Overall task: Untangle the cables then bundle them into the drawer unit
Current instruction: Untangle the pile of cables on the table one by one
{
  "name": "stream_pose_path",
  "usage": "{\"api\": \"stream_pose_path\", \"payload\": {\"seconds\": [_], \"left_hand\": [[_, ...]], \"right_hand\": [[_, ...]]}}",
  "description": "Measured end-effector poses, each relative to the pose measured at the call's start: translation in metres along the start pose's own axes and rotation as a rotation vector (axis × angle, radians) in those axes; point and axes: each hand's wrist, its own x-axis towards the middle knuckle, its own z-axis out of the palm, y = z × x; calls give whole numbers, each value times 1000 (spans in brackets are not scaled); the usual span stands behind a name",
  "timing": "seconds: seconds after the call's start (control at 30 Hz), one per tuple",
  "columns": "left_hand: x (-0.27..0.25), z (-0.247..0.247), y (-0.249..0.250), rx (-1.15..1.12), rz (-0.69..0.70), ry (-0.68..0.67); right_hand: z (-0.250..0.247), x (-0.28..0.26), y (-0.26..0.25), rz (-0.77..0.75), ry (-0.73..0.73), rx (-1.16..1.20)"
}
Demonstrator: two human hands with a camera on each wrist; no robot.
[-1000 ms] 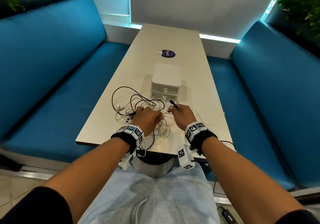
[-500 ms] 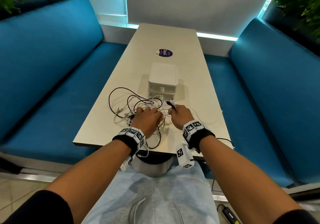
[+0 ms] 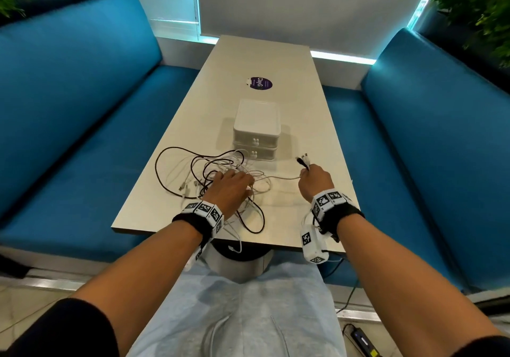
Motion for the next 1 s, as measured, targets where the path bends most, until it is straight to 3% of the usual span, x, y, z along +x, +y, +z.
{"api": "stream_pose_path", "payload": {"seconds": [0.1, 0.47, 0.6, 0.7, 0.8, 0.93, 1.0], "left_hand": [[-4, 7, -12, 88, -22, -46], [1, 12, 14, 329, 93, -11], [-1, 16, 10, 227, -7, 83], [0, 8, 9, 85, -66, 227], [5, 0, 15, -25, 15, 314], [12, -2, 30, 84, 244, 288], [15, 1, 36, 117, 270, 314]], "right_hand": [[-11, 3, 13, 53, 38, 28], [14, -23, -29, -394, -69, 90], [18, -21, -23, -413, -74, 48], [20, -16, -11, -395, -60, 5], [20, -12, -3, -371, -52, -22], [19, -10, -3, -352, -44, 29], [16, -9, -4, -328, -33, 68]]}}
